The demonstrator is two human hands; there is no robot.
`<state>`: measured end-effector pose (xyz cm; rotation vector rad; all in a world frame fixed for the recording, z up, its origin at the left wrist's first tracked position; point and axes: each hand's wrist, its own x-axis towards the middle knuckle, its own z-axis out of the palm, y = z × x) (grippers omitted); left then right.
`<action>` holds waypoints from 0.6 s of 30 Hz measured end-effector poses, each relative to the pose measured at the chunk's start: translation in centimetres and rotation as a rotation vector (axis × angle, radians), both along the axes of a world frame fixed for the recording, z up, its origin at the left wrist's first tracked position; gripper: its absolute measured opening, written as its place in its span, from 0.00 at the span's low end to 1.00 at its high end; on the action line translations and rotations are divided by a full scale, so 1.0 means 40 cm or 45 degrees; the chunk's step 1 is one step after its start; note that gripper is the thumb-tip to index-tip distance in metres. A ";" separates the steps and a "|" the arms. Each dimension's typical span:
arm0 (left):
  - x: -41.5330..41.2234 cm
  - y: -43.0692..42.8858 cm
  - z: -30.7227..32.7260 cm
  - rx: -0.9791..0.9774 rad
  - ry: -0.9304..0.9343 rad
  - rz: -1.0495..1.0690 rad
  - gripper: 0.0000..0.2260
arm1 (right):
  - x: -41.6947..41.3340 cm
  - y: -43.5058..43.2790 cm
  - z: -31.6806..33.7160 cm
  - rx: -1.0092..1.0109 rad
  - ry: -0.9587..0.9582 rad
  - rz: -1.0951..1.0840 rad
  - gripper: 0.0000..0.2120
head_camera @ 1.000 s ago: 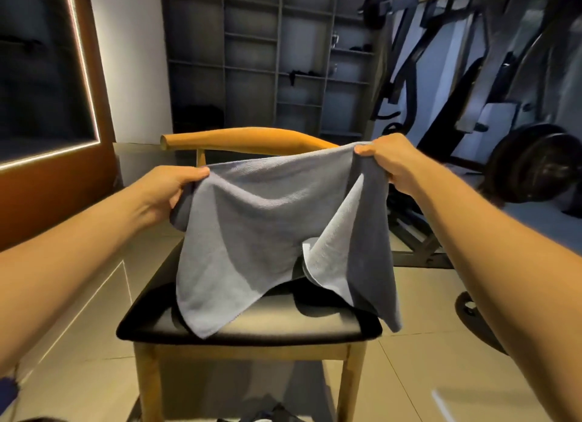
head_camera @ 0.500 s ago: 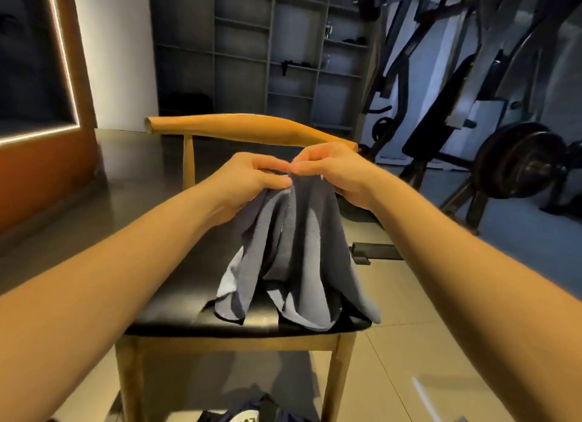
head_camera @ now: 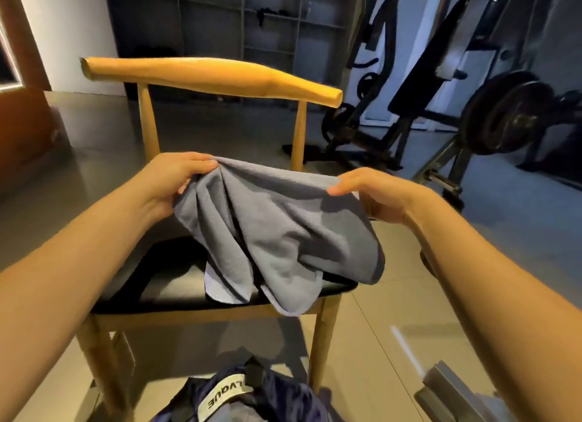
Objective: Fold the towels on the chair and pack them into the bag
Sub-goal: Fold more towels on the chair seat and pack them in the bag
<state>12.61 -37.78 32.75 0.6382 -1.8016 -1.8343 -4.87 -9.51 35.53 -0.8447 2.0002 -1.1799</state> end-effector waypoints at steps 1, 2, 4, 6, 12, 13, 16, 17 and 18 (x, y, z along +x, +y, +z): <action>-0.006 -0.011 -0.005 0.074 0.014 0.039 0.05 | -0.011 0.021 -0.018 0.030 -0.003 0.007 0.12; -0.010 -0.018 -0.012 0.139 0.016 0.073 0.05 | -0.026 0.039 -0.040 0.051 -0.002 0.002 0.16; -0.018 -0.021 -0.027 0.199 -0.022 0.120 0.06 | -0.048 0.072 -0.086 0.030 -0.032 -0.001 0.23; -0.034 -0.011 -0.047 0.193 -0.051 0.153 0.06 | -0.048 0.087 -0.116 -0.013 -0.089 -0.009 0.21; -0.084 0.044 -0.037 0.082 0.006 0.296 0.08 | -0.031 0.060 -0.114 -0.241 -0.243 -0.260 0.14; -0.089 0.046 -0.035 0.053 0.015 0.302 0.08 | -0.028 0.054 -0.112 -0.259 -0.243 -0.252 0.14; -0.102 0.045 -0.035 -0.130 0.134 0.373 0.06 | -0.015 0.034 -0.110 -0.306 -0.145 -0.316 0.10; -0.100 0.049 -0.031 -0.217 0.225 0.422 0.05 | -0.008 0.024 -0.110 -0.337 -0.043 -0.389 0.07; -0.098 0.054 -0.027 -0.307 0.321 0.469 0.04 | 0.003 0.013 -0.110 -0.387 0.094 -0.464 0.05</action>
